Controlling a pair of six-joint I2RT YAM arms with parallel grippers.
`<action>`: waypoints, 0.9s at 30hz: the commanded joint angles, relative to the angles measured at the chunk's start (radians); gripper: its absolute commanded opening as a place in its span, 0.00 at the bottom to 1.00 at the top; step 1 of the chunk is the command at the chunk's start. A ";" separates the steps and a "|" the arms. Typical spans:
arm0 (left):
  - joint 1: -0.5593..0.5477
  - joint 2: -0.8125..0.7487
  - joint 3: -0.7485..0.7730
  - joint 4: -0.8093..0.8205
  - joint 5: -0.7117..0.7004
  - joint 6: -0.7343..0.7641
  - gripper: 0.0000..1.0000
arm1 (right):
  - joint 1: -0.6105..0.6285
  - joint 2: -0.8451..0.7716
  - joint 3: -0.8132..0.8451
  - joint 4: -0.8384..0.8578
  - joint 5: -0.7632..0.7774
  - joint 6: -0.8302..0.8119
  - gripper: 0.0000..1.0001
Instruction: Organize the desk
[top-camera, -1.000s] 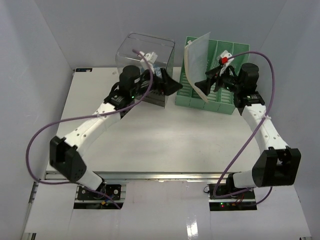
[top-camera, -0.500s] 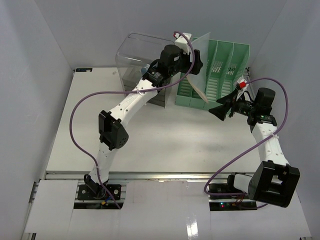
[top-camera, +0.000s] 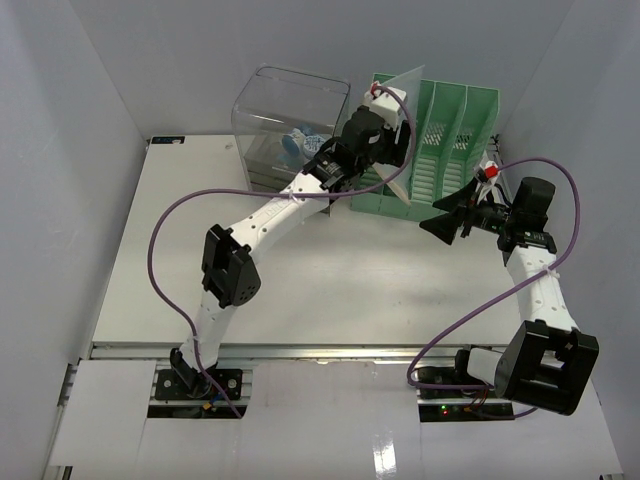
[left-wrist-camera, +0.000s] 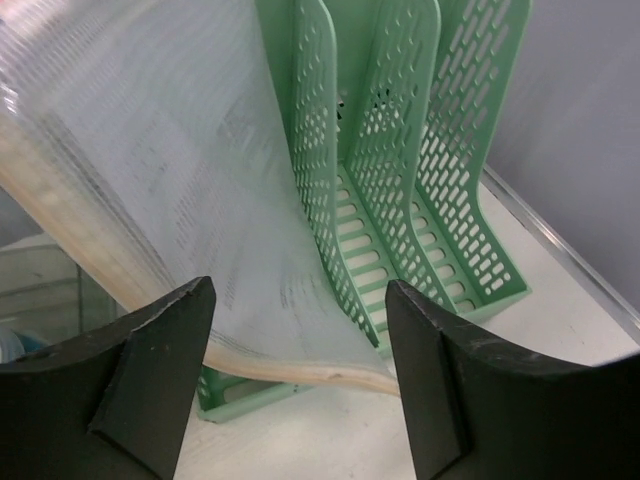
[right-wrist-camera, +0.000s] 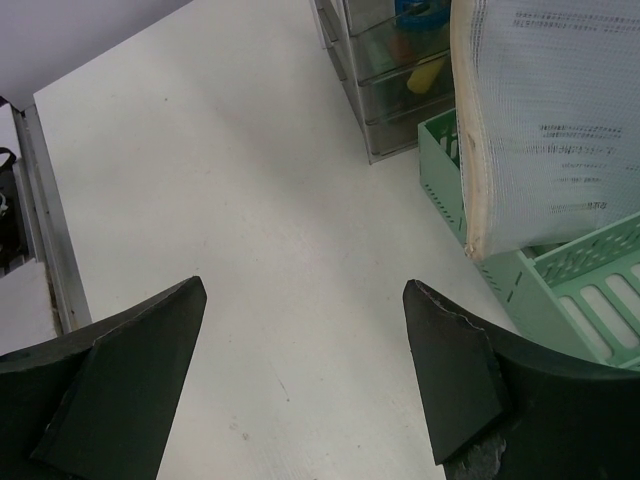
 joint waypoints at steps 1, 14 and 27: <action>-0.026 -0.142 -0.072 0.040 -0.064 0.034 0.76 | -0.004 -0.003 -0.016 0.014 -0.032 -0.002 0.86; -0.023 -0.165 -0.126 -0.059 -0.108 -0.026 0.81 | -0.004 -0.008 -0.032 0.018 -0.044 -0.005 0.86; 0.046 -0.061 -0.030 -0.127 -0.109 -0.104 0.85 | -0.011 0.000 -0.037 0.020 -0.060 -0.006 0.87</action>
